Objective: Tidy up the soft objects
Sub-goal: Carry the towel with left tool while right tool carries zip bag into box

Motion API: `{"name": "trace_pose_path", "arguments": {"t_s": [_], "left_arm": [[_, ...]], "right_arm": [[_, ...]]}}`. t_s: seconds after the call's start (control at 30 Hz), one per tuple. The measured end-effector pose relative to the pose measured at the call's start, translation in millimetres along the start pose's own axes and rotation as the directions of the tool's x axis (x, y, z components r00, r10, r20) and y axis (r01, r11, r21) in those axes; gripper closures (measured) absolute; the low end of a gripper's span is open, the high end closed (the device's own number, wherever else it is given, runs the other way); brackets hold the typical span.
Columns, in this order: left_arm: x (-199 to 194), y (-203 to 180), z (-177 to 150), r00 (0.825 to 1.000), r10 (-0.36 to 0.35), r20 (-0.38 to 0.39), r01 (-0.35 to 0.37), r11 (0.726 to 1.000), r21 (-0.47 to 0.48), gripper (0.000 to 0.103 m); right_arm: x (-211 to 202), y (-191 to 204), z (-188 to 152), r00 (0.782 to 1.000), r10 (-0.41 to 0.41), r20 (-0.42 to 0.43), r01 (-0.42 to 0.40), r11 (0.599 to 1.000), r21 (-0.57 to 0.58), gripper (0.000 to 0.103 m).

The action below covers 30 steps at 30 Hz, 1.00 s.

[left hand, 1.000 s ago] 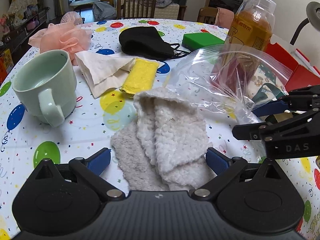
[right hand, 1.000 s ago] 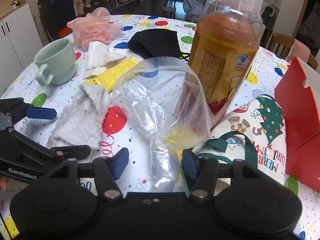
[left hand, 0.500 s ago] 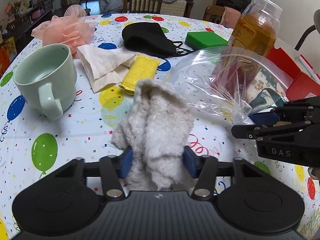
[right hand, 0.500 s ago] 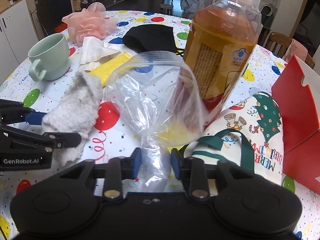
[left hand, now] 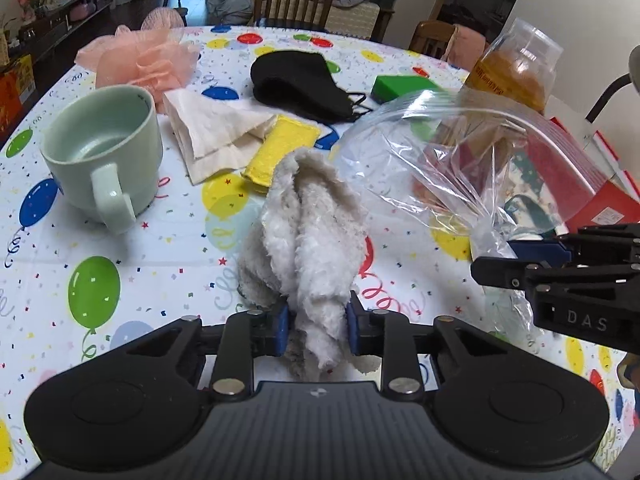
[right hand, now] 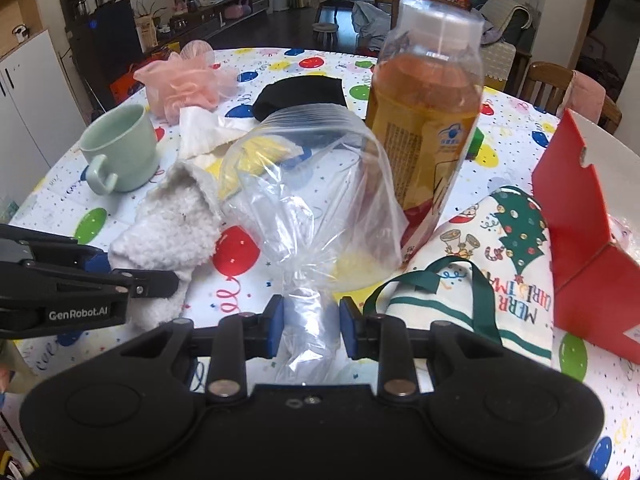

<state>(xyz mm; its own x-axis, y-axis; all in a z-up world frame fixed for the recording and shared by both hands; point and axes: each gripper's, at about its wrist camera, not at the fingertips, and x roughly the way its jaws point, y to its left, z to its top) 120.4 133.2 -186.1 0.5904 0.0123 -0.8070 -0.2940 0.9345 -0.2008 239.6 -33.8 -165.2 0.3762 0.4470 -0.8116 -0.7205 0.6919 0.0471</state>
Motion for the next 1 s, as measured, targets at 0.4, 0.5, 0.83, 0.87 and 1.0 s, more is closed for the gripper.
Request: {"name": "trace_pose_path", "arguments": {"t_s": [0.4,0.5,0.83,0.87,1.0], "left_arm": [[-27.1,-2.5,3.8,0.999,-0.022,0.035,0.022,1.000,0.003,0.079],[-38.0,-7.2,8.1,0.998,-0.036,0.051,0.035,0.999,0.010,0.079],[-74.8,-46.6,32.3,0.988,-0.114,0.106,0.106,0.991,0.075,0.079],[-77.6,-51.9,35.3,0.986,-0.125,0.109,0.117,0.990,0.080,0.079],[-87.1,-76.7,47.5,0.978,-0.166,0.123,0.153,0.982,0.111,0.079]], "right_arm": [[-54.0,-7.2,2.4,0.999,0.008,0.038,-0.010,0.998,0.063,0.075],[-69.4,-11.2,2.2,0.999,0.009,0.054,-0.013,0.997,0.077,0.075],[-116.3,-46.4,4.5,0.994,-0.019,0.107,0.003,0.989,0.145,0.075],[-120.2,-52.0,4.8,0.993,-0.021,0.113,0.003,0.988,0.152,0.075],[-130.0,-73.5,4.0,0.991,-0.034,0.129,0.011,0.985,0.175,0.075]]}}
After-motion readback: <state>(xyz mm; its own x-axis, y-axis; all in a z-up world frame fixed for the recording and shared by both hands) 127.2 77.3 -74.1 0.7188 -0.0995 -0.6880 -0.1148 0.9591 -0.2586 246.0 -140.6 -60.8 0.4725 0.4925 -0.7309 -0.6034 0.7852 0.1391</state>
